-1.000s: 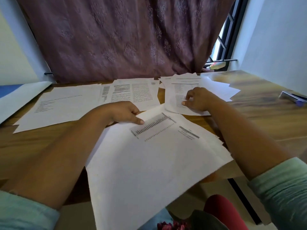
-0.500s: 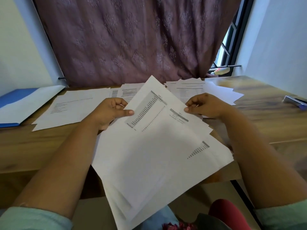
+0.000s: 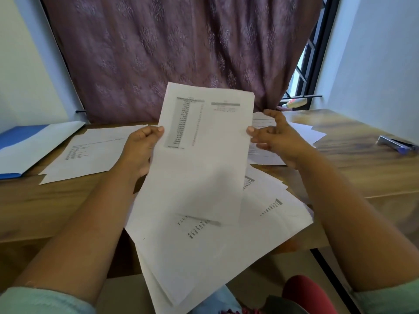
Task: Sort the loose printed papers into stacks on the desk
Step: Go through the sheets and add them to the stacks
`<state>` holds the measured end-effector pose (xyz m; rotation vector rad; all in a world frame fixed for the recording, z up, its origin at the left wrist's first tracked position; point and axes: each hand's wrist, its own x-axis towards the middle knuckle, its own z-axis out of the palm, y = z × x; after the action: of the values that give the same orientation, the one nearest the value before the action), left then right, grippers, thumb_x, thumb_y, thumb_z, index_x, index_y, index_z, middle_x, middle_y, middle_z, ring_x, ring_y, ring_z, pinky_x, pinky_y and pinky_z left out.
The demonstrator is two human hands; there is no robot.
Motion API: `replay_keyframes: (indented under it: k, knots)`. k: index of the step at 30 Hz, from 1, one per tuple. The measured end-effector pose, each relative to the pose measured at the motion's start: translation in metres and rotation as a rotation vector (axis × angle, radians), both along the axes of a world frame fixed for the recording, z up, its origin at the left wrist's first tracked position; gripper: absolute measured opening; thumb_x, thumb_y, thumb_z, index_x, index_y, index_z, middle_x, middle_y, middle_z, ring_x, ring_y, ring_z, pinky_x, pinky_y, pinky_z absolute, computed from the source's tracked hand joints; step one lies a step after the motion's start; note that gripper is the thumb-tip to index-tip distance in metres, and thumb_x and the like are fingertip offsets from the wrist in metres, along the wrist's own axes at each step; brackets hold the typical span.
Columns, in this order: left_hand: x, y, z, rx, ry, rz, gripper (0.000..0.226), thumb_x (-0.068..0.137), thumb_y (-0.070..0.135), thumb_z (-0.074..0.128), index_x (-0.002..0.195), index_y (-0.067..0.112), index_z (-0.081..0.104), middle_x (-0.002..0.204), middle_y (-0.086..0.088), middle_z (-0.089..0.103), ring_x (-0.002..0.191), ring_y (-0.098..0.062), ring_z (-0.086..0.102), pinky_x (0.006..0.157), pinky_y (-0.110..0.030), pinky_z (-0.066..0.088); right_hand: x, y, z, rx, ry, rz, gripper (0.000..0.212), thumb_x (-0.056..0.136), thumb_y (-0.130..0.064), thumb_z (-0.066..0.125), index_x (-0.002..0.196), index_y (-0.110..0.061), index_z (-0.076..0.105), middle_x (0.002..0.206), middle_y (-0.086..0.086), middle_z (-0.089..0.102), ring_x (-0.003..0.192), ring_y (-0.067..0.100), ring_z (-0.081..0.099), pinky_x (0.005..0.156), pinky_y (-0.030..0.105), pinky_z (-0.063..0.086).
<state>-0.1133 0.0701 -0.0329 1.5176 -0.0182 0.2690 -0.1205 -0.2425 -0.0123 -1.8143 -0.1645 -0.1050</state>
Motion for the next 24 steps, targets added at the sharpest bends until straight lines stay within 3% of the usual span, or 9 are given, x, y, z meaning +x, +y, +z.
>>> replay_keyframes:
  k: [3, 6, 9, 11, 13, 16, 18, 21, 24]
  knots:
    - [0.012, -0.017, -0.002, 0.035, -0.030, 0.107, 0.020, 0.098, 0.026, 0.060, 0.084, 0.014, 0.065, 0.101, -0.006, 0.072, 0.099, -0.024, 0.069, 0.083, -0.034, 0.058, -0.007, 0.017, 0.003, 0.017, 0.028, 0.054, 0.084, 0.086, -0.026, 0.072, 0.146, -0.037, 0.014, 0.101, -0.004, 0.070, 0.094, 0.015, 0.067, 0.087, 0.035, 0.054]
    - [0.018, -0.037, 0.008, 0.085, -0.016, 0.152, 0.021, 0.100, 0.028, 0.055, 0.090, 0.010, 0.058, 0.095, 0.001, 0.066, 0.093, -0.017, 0.064, 0.067, -0.021, 0.055, 0.007, 0.013, 0.003, -0.201, -0.138, -0.077, 0.084, 0.086, -0.013, 0.071, 0.147, -0.037, 0.018, 0.112, 0.001, 0.065, 0.099, 0.020, 0.062, 0.088, 0.033, 0.050]
    - [0.016, -0.042, -0.001, 0.499, 0.068, 0.064, 0.037, 0.093, 0.050, 0.057, 0.107, 0.016, 0.059, 0.104, 0.004, 0.065, 0.096, -0.016, 0.063, 0.076, -0.027, 0.050, 0.042, -0.011, 0.003, -0.376, -0.281, -0.327, 0.063, 0.089, -0.009, 0.060, 0.143, -0.025, 0.032, 0.117, 0.006, 0.058, 0.103, 0.026, 0.056, 0.084, 0.027, 0.041]
    - [0.007, -0.038, -0.016, 0.797, 0.079, -0.043, 0.053, 0.075, 0.062, 0.072, 0.102, 0.018, 0.060, 0.099, 0.006, 0.064, 0.089, -0.013, 0.060, 0.078, -0.032, 0.049, 0.067, -0.036, -0.001, -0.473, -0.197, -0.438, 0.057, 0.091, -0.011, 0.059, 0.141, -0.015, 0.033, 0.126, 0.016, 0.058, 0.111, 0.033, 0.054, 0.088, 0.034, 0.041]
    - [0.001, -0.036, -0.024, 0.982, 0.106, -0.183, 0.068, 0.054, 0.067, 0.083, 0.097, 0.020, 0.061, 0.095, 0.006, 0.065, 0.086, -0.013, 0.062, 0.076, -0.035, 0.053, 0.086, -0.058, -0.011, -0.613, -0.099, -0.449, 0.065, 0.087, -0.017, 0.068, 0.140, -0.010, 0.030, 0.127, 0.022, 0.056, 0.117, 0.039, 0.052, 0.092, 0.039, 0.041]
    - [0.005, -0.037, -0.022, 1.010, 0.132, -0.226, 0.064, 0.052, 0.060, 0.087, 0.098, 0.024, 0.061, 0.096, 0.005, 0.065, 0.088, -0.012, 0.061, 0.073, -0.029, 0.052, 0.101, -0.073, -0.032, -0.845, 0.029, -0.436, 0.083, 0.081, -0.028, 0.078, 0.144, -0.015, 0.026, 0.135, 0.024, 0.045, 0.117, 0.044, 0.052, 0.096, 0.047, 0.043]
    - [0.007, -0.038, -0.019, 0.972, 0.149, -0.236, 0.058, 0.056, 0.051, 0.090, 0.099, 0.022, 0.063, 0.093, 0.003, 0.066, 0.083, -0.012, 0.061, 0.070, -0.024, 0.049, 0.106, -0.071, -0.038, -1.030, -0.012, -0.454, 0.077, 0.085, -0.031, 0.073, 0.147, -0.021, 0.028, 0.141, 0.021, 0.036, 0.124, 0.043, 0.046, 0.101, 0.053, 0.042]
    - [0.007, -0.038, -0.020, 0.940, 0.166, -0.233, 0.056, 0.056, 0.047, 0.091, 0.097, 0.020, 0.064, 0.094, 0.003, 0.067, 0.083, -0.011, 0.060, 0.069, -0.023, 0.047, 0.104, -0.058, -0.029, -1.193, -0.201, -0.304, 0.054, 0.092, -0.041, 0.061, 0.142, -0.028, 0.043, 0.147, 0.012, 0.039, 0.134, 0.036, 0.035, 0.110, 0.053, 0.033]
    - [0.003, -0.037, -0.020, 1.017, 0.186, -0.158, 0.063, 0.056, 0.055, 0.088, 0.103, 0.023, 0.059, 0.100, 0.010, 0.060, 0.091, -0.009, 0.057, 0.074, -0.027, 0.050, 0.095, -0.047, -0.031, -1.199, 0.097, 0.051, 0.077, 0.087, -0.071, 0.039, 0.152, -0.034, 0.025, 0.160, 0.004, 0.020, 0.146, 0.033, 0.020, 0.118, 0.051, 0.018]
